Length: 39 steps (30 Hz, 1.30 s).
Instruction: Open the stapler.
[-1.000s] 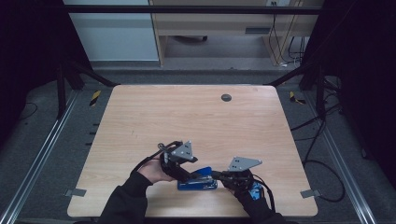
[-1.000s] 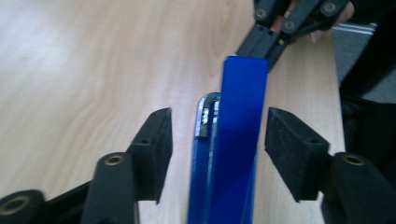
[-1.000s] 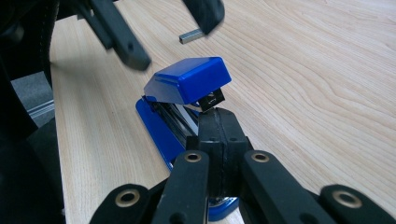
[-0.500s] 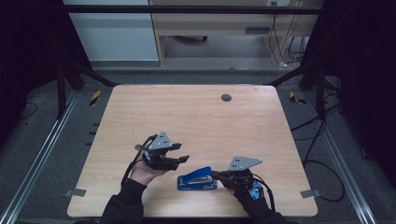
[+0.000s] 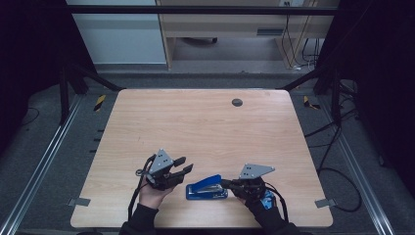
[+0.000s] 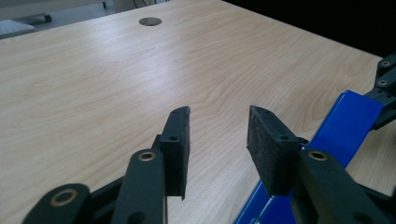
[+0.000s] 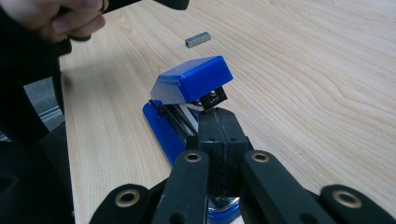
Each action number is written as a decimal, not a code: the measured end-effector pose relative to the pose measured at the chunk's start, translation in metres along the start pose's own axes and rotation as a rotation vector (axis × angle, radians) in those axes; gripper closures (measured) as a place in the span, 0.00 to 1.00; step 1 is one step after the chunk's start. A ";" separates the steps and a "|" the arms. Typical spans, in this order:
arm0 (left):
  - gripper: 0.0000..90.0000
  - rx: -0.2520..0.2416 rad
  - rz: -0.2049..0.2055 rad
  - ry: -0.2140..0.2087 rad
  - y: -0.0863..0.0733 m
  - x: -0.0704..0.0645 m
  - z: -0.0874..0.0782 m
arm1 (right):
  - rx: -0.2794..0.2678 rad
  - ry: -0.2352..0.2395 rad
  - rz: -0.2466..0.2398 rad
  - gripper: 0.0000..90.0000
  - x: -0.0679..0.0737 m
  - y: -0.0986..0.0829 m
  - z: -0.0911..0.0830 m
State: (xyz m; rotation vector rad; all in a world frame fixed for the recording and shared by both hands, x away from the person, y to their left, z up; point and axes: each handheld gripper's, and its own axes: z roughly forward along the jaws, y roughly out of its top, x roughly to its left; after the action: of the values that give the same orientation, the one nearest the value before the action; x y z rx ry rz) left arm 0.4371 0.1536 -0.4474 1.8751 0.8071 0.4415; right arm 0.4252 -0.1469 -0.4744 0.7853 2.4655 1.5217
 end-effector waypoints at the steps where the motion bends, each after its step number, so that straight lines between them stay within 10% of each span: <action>1: 0.69 -0.005 -0.003 0.014 -0.003 -0.002 -0.001 | 0.000 0.000 0.000 1.00 0.000 0.000 0.000; 9: 0.80 -0.072 -0.072 0.145 -0.026 -0.014 -0.009 | 0.001 -0.001 0.001 1.00 0.000 0.000 0.000; 25: 0.99 -0.193 -0.157 0.254 -0.065 -0.042 -0.019 | 0.002 0.002 0.002 1.00 0.000 0.000 0.001; 39: 1.00 -0.200 -0.139 0.251 -0.083 -0.083 -0.014 | -0.001 0.004 0.006 1.00 0.000 0.001 0.000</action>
State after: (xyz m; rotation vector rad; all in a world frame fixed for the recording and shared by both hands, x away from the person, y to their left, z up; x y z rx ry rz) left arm 0.3421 0.1271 -0.5124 1.5873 1.0137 0.6535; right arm 0.4257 -0.1468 -0.4736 0.7901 2.4673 1.5283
